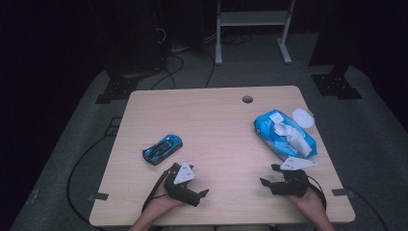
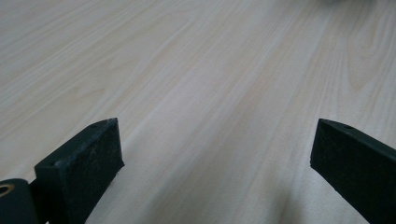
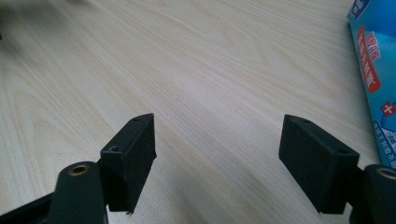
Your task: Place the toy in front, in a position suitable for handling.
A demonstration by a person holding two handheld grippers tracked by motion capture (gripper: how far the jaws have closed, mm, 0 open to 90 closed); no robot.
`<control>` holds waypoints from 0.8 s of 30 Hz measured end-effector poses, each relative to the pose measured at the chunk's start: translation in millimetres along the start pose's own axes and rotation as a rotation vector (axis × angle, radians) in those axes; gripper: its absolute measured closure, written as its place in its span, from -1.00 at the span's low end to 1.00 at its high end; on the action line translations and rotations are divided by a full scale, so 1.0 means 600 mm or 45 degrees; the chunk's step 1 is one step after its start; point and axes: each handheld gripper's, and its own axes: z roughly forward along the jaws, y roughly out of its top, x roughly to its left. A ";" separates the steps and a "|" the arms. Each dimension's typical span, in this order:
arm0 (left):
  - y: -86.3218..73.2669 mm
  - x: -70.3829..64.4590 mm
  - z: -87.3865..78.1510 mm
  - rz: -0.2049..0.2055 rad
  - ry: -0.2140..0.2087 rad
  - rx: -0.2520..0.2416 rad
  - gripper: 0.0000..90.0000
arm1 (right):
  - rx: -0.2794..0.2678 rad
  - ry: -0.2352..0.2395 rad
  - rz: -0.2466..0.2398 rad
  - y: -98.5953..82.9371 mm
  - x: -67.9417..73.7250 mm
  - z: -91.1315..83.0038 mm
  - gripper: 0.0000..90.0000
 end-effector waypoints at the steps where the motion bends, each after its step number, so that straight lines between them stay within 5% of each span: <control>1: 0.001 0.002 -0.001 -0.013 -0.001 -0.012 -0.96 | -0.001 0.000 0.001 -0.001 -0.001 0.000 -0.42; 5: 0.011 0.014 -0.011 -0.041 -0.009 -0.030 -0.96 | -0.009 0.000 0.018 -0.001 -0.003 -0.002 -0.42; 14: 0.026 0.052 -0.042 -0.006 0.045 -0.037 -0.96 | -0.011 -0.005 0.023 0.001 0.008 -0.001 -0.43; 24: 0.016 0.113 -0.062 0.000 0.129 0.041 -0.96 | -0.009 -0.003 0.030 0.001 0.011 -0.002 -0.43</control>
